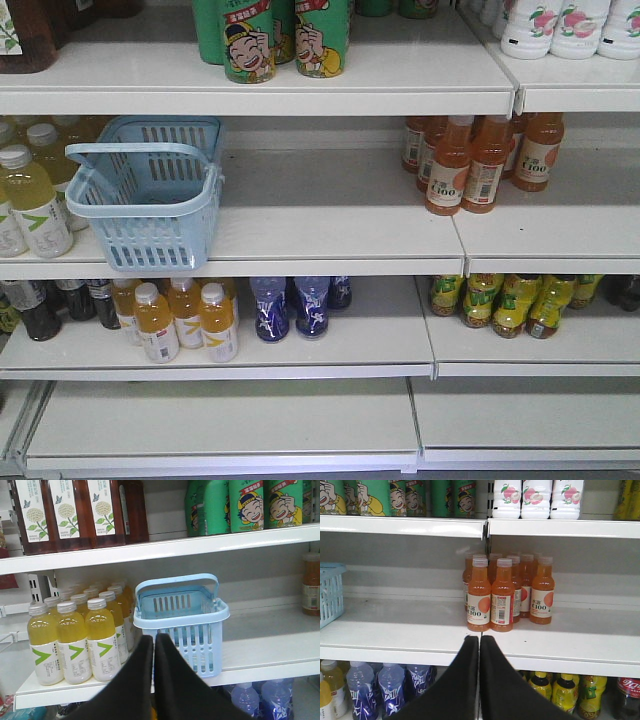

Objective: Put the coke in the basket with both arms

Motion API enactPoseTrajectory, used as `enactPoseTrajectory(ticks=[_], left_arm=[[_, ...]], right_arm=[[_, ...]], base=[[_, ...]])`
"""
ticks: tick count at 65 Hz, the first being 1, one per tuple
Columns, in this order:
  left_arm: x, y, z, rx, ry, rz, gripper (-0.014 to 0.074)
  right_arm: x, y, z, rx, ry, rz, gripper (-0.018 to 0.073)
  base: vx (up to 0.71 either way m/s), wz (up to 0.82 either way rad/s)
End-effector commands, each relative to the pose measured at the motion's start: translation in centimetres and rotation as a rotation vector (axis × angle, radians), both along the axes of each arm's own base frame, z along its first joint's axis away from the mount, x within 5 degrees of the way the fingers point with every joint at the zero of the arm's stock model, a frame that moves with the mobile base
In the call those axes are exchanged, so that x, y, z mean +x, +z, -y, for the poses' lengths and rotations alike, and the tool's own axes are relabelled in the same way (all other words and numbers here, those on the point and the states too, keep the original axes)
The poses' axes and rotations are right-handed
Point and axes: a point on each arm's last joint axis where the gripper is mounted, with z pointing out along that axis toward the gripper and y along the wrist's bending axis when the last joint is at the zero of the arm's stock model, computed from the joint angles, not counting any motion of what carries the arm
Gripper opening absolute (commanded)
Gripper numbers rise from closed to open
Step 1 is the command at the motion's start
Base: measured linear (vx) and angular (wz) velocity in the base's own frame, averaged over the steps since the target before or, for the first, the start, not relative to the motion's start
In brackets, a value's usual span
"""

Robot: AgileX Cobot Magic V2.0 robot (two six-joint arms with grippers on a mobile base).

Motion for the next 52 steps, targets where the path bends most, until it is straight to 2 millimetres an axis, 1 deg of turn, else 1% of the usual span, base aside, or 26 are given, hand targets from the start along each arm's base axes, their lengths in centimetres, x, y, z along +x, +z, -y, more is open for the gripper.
enactPoseTrajectory(ticks=[1,41,52], left_arm=[[-0.24,0.55,0.02,-0.017,-0.008,0.084,-0.0006],[-0.24,0.55,0.02,-0.017,-0.008,0.084,-0.0006],[-0.34,0.97,0.01,-0.036,-0.011,0.132,-0.0006]], right_arm=[[-0.09,0.21,-0.04,-0.011,0.003,0.07,-0.0005],[-0.09,0.21,-0.04,-0.011,0.003,0.07,-0.0005],[-0.09,0.21,-0.04,-0.011,0.003,0.07,-0.0005]], base=[[0.0,0.0],[0.0,0.0],[0.0,0.0]])
